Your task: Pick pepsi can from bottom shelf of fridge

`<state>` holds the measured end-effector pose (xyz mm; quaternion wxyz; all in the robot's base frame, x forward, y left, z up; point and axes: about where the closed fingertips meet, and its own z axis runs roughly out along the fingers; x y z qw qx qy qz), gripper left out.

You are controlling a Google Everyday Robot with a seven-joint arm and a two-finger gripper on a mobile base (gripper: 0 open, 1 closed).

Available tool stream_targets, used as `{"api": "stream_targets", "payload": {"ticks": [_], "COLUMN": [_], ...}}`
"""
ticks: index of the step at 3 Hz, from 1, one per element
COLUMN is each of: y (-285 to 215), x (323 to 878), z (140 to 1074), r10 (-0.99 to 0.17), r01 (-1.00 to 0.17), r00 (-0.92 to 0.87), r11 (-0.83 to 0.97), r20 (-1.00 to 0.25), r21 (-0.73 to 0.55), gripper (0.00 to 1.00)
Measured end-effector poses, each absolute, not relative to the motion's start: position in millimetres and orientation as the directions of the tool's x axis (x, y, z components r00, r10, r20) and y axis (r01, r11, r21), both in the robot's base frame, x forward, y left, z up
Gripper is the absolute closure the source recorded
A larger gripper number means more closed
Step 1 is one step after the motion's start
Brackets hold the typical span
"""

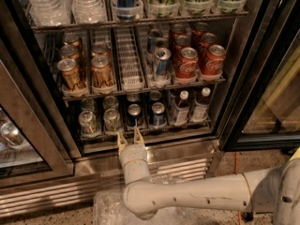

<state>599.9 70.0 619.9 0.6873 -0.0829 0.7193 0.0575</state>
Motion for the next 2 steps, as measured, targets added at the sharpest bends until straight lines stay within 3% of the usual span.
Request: {"api": "stream_targets", "payload": {"ticks": [2], "y": [59.6], "x": [609.0], "z": [607.4], "r10": [-0.070], "r01": [-0.156], "r00": [-0.056], "r11": [0.986], "r20": [-0.996], "r21": [-0.060], "gripper": [0.46]}}
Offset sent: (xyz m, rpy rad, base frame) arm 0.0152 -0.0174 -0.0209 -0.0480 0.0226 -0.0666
